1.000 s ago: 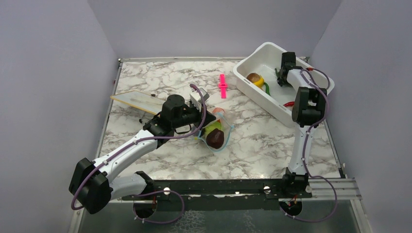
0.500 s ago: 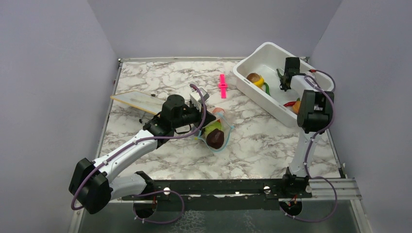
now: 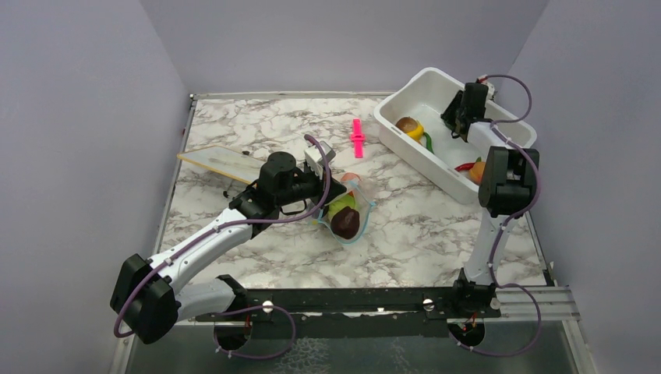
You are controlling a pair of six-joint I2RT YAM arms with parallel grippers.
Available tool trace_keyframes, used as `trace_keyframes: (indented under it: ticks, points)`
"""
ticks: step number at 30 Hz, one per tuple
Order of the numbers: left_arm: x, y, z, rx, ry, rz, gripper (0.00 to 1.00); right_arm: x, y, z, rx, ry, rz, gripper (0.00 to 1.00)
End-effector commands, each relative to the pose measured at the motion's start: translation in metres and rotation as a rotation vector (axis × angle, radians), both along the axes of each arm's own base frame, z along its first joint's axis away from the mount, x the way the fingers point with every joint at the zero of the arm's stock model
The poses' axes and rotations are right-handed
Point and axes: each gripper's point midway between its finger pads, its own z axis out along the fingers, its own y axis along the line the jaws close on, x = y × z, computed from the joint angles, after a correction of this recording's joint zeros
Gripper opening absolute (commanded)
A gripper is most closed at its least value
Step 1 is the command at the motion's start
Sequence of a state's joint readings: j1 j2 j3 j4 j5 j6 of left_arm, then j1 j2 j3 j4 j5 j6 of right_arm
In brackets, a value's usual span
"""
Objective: Place the food in the zip-top bag and seal the zipper
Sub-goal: Pick up the fake vegetable from the bin.
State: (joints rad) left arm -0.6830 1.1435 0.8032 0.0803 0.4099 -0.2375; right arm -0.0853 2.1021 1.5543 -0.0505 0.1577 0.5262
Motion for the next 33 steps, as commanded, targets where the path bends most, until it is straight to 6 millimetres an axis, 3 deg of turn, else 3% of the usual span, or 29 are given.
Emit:
trace_keyframes:
  ticks: [1,5,12,20,29,33]
  points:
    - [0.000,0.000,0.002,-0.012,-0.010,0.012,0.00,0.017,-0.003,0.008,-0.260,0.013,0.243,0.51]
    - [0.001,0.000,0.000,-0.008,-0.004,0.010,0.00,0.015,-0.012,0.000,-0.361,0.083,0.283,0.62]
    - [0.002,0.000,-0.005,0.003,0.004,0.012,0.00,0.017,-0.011,-0.018,-0.529,0.151,0.480,0.66]
    - [0.003,-0.002,-0.012,0.015,0.021,0.010,0.00,0.029,-0.010,-0.025,-0.582,0.152,0.563,0.78]
    - [0.006,-0.001,-0.018,0.036,0.029,0.022,0.00,0.042,-0.010,-0.055,-0.565,0.231,0.619,0.78]
    - [0.006,-0.002,-0.019,0.036,0.030,0.018,0.00,0.041,-0.009,-0.063,-0.555,0.250,0.636,0.74]
